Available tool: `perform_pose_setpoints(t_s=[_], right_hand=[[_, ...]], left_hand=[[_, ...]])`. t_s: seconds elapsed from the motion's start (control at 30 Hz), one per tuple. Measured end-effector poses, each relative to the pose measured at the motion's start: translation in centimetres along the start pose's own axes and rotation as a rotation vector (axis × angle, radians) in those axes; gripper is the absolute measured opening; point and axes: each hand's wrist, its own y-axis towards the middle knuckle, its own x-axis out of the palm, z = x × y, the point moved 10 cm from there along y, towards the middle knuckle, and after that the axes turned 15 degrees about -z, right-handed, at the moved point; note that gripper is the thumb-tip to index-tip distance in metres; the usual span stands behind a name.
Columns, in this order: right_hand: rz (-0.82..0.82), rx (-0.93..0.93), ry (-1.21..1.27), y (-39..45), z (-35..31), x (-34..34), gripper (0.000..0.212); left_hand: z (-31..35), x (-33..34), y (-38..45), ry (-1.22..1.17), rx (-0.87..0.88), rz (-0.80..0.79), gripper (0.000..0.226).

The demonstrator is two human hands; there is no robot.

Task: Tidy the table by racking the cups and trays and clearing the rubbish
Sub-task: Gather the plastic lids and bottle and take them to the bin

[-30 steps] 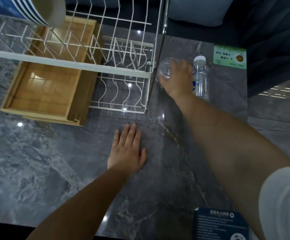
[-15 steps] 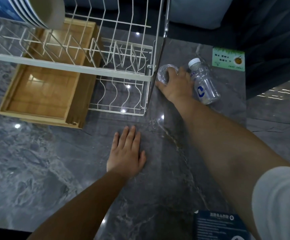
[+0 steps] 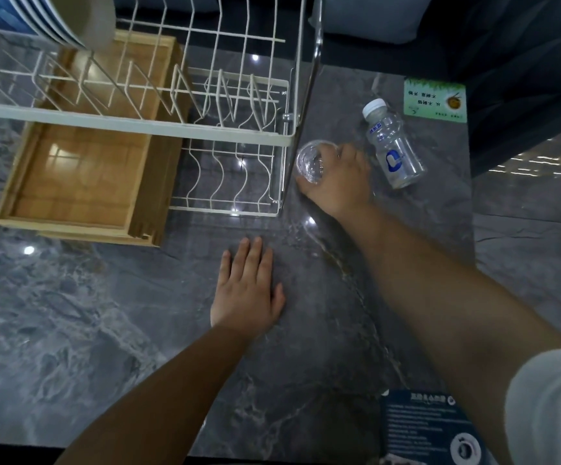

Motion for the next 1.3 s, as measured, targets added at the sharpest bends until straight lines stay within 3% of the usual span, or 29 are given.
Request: perform_pose_setpoints(t_s=[0.3, 0.53, 0.67, 0.8, 0.87, 0.93, 1.0, 1.1, 1.3], right_hand=[[-0.023, 0.073, 0.168, -8.6, 3.2, 0.3, 0.057], [-0.101, 0.117, 0.252, -19.4, 4.6, 1.2, 0.062], [-0.047, 0.127, 0.245, -24.5, 4.3, 0.2, 0.060], [0.011, 0.124, 0.253, -27.7, 3.8, -0.9, 0.062], [0.012, 0.117, 0.272, -28.7, 3.6, -1.4, 0.065], [0.018, 0.104, 0.287, -29.6, 3.4, -2.0, 0.066], [0.043, 0.076, 0.275, -30.5, 3.1, -2.6, 0.064], [0.076, 0.036, 0.248, -31.7, 2.7, -3.4, 0.062], [0.004, 0.029, 0.229, -32.5, 4.0, -3.3, 0.068]], left_hand=[[0.0, 0.2, 0.1, 0.015, -0.014, -0.044, 0.067], [0.0, 0.0, 0.1, -0.026, 0.011, -0.062, 0.067], [0.2, -1.1, 0.1, -0.127, 0.026, -0.097, 0.057], [3.8, -4.3, -1.3, -0.357, 0.247, -0.057, 0.039], [5.2, -4.0, -1.9, -0.711, 0.227, -0.212, 0.031], [7.0, -2.0, -2.9, -1.151, 0.113, -0.483, 0.022], [9.1, -0.9, -4.1, -1.387, 0.086, -0.665, 0.021], [11.5, -1.1, -4.7, -1.430, 0.181, -0.761, 0.013], [14.0, -0.8, -4.6, -1.416, 0.261, -0.781, 0.006]])
